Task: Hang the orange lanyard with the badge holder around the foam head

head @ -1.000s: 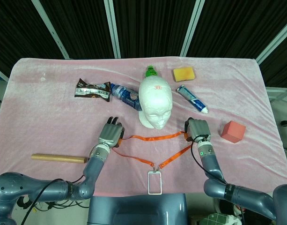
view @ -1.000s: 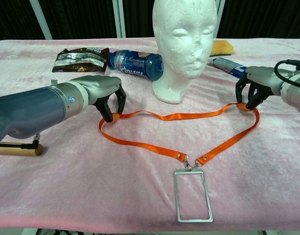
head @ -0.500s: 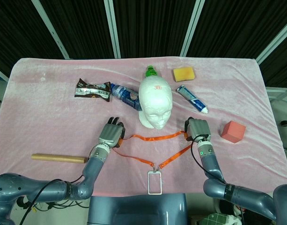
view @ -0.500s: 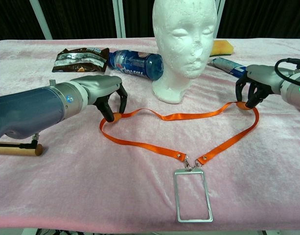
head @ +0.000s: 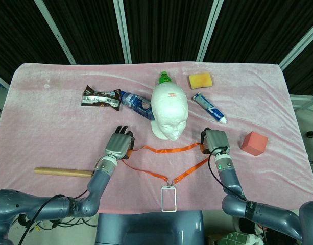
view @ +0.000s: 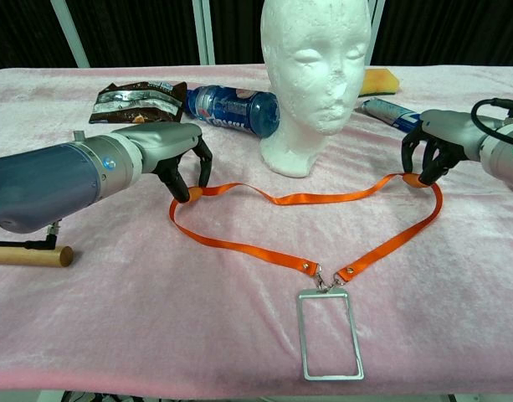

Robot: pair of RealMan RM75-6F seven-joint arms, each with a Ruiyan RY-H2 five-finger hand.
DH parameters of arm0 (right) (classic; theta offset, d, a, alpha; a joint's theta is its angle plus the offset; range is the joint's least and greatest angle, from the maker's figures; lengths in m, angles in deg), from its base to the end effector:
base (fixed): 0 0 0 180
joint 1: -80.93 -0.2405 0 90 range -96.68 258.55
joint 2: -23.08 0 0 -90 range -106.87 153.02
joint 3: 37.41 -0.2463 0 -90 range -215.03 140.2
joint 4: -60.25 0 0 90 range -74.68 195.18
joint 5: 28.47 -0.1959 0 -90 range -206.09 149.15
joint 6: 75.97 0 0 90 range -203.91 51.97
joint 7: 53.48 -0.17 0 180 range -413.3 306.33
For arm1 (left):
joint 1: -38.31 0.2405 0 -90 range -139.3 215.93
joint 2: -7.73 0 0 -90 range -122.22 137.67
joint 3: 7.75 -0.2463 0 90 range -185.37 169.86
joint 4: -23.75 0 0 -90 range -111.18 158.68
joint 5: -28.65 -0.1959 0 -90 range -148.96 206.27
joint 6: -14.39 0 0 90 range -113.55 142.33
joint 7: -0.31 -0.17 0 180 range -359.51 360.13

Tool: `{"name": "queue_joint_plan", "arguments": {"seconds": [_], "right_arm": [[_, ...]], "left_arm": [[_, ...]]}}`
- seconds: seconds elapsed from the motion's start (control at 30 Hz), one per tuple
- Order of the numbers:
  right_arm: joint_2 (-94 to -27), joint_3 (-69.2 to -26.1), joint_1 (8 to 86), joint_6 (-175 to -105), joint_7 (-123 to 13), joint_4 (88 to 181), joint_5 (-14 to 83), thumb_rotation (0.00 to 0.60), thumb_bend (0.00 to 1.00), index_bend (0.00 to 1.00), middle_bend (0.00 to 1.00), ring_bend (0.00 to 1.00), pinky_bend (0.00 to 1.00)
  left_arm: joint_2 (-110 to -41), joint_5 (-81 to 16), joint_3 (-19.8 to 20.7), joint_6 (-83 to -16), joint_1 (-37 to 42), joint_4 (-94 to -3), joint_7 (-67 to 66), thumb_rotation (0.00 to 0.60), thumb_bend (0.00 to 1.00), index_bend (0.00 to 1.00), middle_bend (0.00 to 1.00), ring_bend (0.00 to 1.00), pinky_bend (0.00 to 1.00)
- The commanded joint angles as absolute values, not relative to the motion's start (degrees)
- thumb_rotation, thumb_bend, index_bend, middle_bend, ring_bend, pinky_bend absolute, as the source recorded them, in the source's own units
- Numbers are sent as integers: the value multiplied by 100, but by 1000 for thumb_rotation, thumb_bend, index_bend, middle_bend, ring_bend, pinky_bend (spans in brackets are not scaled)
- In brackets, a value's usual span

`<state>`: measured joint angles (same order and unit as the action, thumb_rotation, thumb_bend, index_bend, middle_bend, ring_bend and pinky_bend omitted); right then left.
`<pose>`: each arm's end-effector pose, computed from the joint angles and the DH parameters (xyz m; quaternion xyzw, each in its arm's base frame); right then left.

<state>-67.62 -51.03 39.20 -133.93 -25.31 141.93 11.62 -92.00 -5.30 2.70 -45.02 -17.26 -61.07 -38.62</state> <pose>-0.1920 -0.3764 -0.0021 0.6417 -0.4877 0.3000 0.5103 -0.0881 0.3574 -0.0732 -0.7451 -0.4245 -0.2881 0.4262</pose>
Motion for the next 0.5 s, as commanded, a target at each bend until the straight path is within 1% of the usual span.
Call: {"name": "queue_joint_plan", "arguments": {"seconds": [0.03,0.3,0.5], "right_arm": [[-6552,-5131,4068,-13494,-2789,14479,1364,600,515,845,324,415,457],[-5836,-5243,4542,-13763,-3666,15326,1965,600,518,853,332,416,457],[-5267,-5302,4862,-13972,-4202,15850,2448,600,522,853,332,416,457]], "left_arm": [[-8848,-1073,193,-4371,-1519,-6429,-3422,600,468,605,246,1,2],[-8015,-2561,10,-4509,-1058,-7053,-2439,600,467,606,246,1,2],[-7579,-3122,66,-4631,-826,-7384,-1783,600,467,608,247,1,2]]}}
